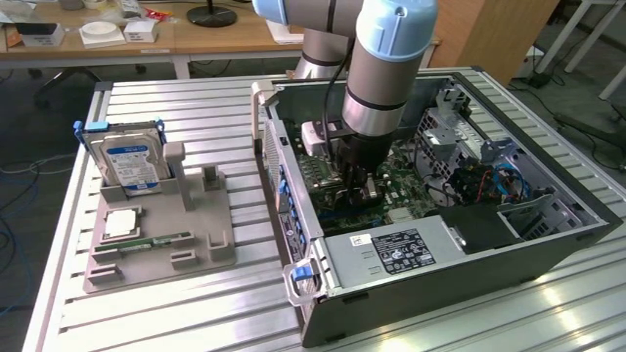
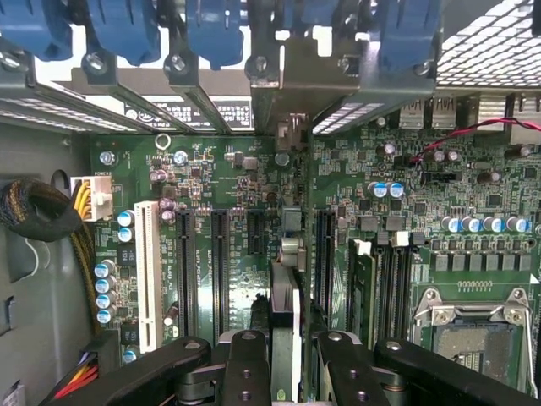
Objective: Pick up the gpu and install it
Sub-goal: 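Insert the gpu into the slot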
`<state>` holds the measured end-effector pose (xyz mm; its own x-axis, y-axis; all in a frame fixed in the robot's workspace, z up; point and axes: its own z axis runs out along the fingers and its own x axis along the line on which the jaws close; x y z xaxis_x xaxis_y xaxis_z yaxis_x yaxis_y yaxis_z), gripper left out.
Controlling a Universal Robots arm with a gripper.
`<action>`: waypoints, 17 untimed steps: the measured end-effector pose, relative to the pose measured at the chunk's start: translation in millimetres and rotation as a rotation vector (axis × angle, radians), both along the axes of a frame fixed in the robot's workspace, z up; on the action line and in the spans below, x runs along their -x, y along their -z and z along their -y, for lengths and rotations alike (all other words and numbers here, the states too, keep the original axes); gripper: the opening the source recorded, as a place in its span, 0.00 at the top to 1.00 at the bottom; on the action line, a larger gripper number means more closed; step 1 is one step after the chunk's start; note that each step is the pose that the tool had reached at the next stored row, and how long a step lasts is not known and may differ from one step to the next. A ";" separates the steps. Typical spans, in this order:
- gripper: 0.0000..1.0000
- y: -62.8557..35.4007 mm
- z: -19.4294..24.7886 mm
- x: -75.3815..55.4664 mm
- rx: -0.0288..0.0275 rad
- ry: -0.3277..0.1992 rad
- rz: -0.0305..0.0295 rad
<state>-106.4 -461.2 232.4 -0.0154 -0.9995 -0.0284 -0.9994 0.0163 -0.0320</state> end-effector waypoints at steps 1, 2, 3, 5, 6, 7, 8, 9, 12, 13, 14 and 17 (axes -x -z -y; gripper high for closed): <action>0.73 -0.9 -0.1 0.0 -0.0006 0.000 0.0002; 0.73 -1.8 -0.1 0.0 -0.0007 0.000 0.0002; 0.73 -2.4 -0.1 0.0 -0.0001 0.000 -0.0002; 0.73 -2.8 0.0 0.1 0.0006 0.000 -0.0004; 0.73 -2.8 0.0 0.0 0.0006 0.000 -0.0005; 0.73 -2.8 0.0 0.0 0.0006 0.000 -0.0004; 0.73 -2.8 0.1 0.0 0.0006 0.000 -0.0004; 0.73 -2.8 0.0 0.0 0.0006 0.000 -0.0004; 0.73 -3.0 0.0 0.0 0.0007 0.000 -0.0004; 0.73 -3.4 0.0 0.0 0.0008 0.000 -0.0005; 0.73 -3.5 0.0 0.0 0.0009 0.000 -0.0006; 0.73 -3.4 0.0 0.0 0.0007 0.000 -0.0005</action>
